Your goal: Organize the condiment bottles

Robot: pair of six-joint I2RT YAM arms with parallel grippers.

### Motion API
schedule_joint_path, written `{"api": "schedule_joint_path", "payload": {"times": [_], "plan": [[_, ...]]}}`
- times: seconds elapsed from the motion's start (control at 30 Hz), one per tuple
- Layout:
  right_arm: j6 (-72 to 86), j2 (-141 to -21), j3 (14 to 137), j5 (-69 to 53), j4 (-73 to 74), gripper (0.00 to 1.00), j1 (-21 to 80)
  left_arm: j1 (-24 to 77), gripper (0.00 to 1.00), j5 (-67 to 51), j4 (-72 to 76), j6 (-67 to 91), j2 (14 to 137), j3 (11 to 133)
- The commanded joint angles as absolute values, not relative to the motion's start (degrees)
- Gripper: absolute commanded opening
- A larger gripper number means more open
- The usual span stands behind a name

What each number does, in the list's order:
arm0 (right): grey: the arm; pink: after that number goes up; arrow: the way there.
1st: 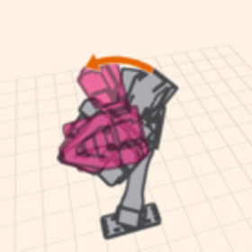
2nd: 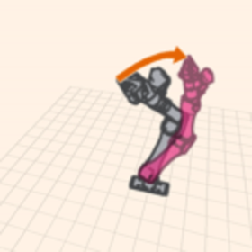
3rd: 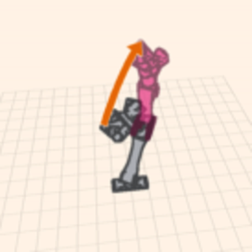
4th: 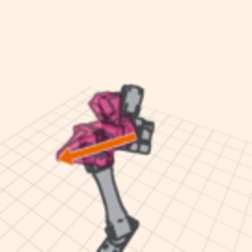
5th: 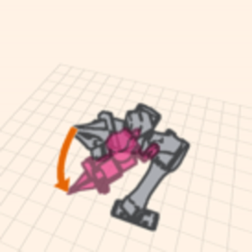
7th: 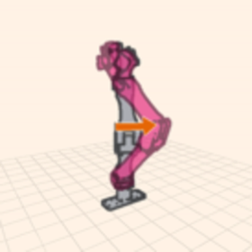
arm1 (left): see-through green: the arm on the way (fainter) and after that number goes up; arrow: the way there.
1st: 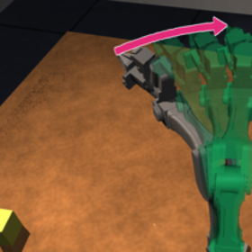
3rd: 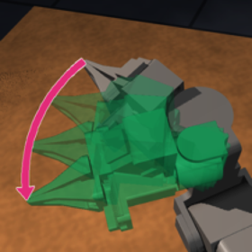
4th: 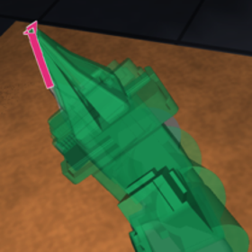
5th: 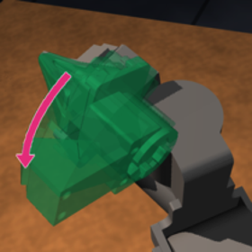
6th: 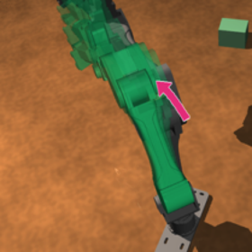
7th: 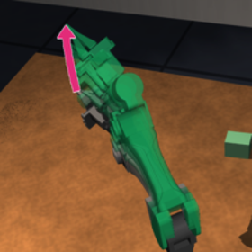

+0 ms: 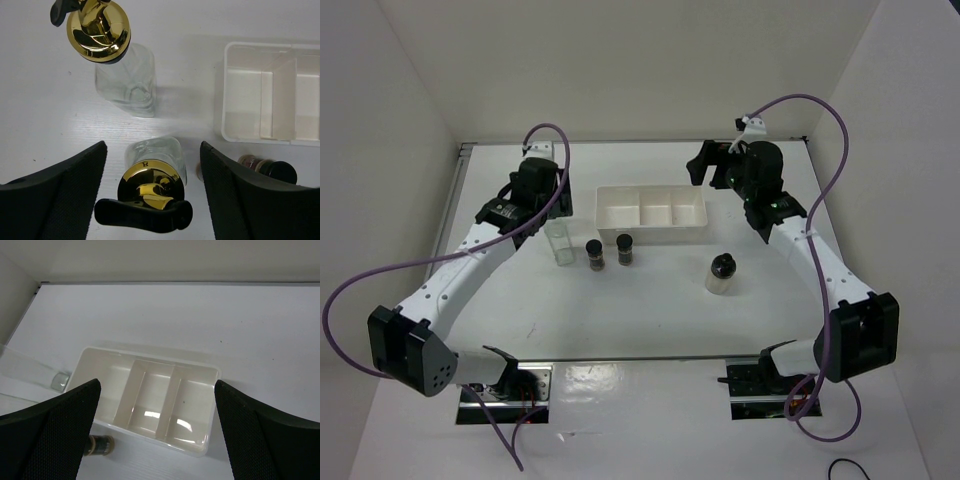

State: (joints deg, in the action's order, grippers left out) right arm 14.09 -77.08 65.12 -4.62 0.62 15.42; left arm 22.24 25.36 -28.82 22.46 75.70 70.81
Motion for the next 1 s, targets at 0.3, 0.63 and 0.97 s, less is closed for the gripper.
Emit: {"api": "schedule_joint_path", "payload": {"times": [0.3, 0.63, 0.97], "plan": [[13.9, -77.7, 66.7, -3.0, -2.4, 0.99, 15.6, 22.4, 0.64, 26.5, -26.8, 21.0, 76.7, 72.5], [13.9, -78.2, 66.7, -2.5, -2.4, 0.99, 15.6, 22.9, 0.35, 26.5, -27.9, 21.0, 78.0, 73.1], [13.9, -78.2, 66.2, -2.5, -2.4, 0.99, 15.6, 24.0, 0.03, 27.1, -31.1, 21.5, 78.0, 78.2]]}}
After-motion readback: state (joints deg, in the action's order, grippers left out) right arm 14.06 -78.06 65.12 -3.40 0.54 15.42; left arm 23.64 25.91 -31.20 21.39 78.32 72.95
